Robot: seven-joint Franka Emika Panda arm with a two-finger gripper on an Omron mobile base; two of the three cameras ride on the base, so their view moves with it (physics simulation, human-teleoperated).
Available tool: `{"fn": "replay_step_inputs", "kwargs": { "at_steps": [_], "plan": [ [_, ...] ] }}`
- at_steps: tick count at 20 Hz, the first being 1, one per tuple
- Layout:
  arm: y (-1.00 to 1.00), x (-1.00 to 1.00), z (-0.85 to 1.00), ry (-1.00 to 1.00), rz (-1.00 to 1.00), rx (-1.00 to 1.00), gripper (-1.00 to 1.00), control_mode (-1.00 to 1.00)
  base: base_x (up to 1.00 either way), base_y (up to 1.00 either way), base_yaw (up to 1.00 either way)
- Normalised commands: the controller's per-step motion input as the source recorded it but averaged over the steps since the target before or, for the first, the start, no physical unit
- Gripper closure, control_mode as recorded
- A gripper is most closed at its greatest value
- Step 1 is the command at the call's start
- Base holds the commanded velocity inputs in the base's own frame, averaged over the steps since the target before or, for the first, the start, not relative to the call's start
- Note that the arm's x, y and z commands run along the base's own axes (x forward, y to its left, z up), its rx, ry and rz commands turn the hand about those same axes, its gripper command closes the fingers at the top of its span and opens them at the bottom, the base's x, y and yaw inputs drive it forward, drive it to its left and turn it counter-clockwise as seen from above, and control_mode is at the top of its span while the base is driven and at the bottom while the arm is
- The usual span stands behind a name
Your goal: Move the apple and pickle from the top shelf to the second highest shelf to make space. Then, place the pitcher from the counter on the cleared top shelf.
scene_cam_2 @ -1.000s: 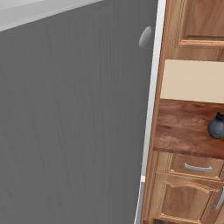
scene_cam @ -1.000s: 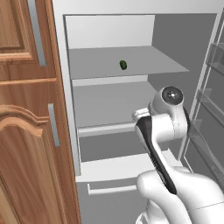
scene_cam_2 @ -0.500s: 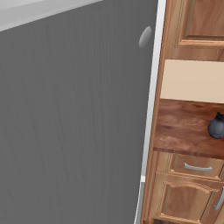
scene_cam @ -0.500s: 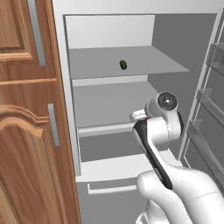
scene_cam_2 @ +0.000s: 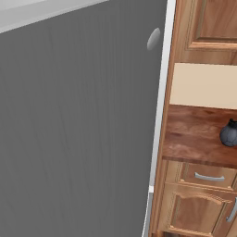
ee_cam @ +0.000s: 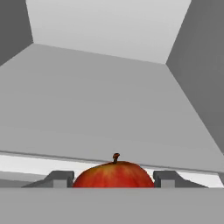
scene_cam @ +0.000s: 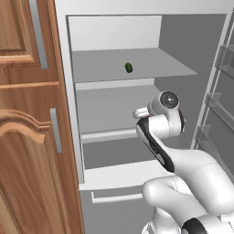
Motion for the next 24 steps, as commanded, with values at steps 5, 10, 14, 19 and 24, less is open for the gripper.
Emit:
{"fn": "replay_step_inputs", "kwargs": {
  "at_steps": [5,10,14,19,24],
  "plan": [
    [-0.17,0.57,-0.19,0.00,0.01,0.01,1.00,-1.00,0.00,0.00,0.00],
    [-0.05,0.40,-0.40,0.00,0.00,0.00,1.00,-1.00,0.00,0.00,0.00],
    [0.00,0.36,-0.45,0.00,0.00,0.00,1.00,-1.00,0.00,0.00,0.00],
    [0.00,0.43,-0.37,0.00,0.00,0.00,1.00,-1.00,0.00,0.00,0.00],
    [-0.05,0.53,-0.17,0.00,0.00,0.00,1.00,-1.00,0.00,0.00,0.00]
  ]
}}
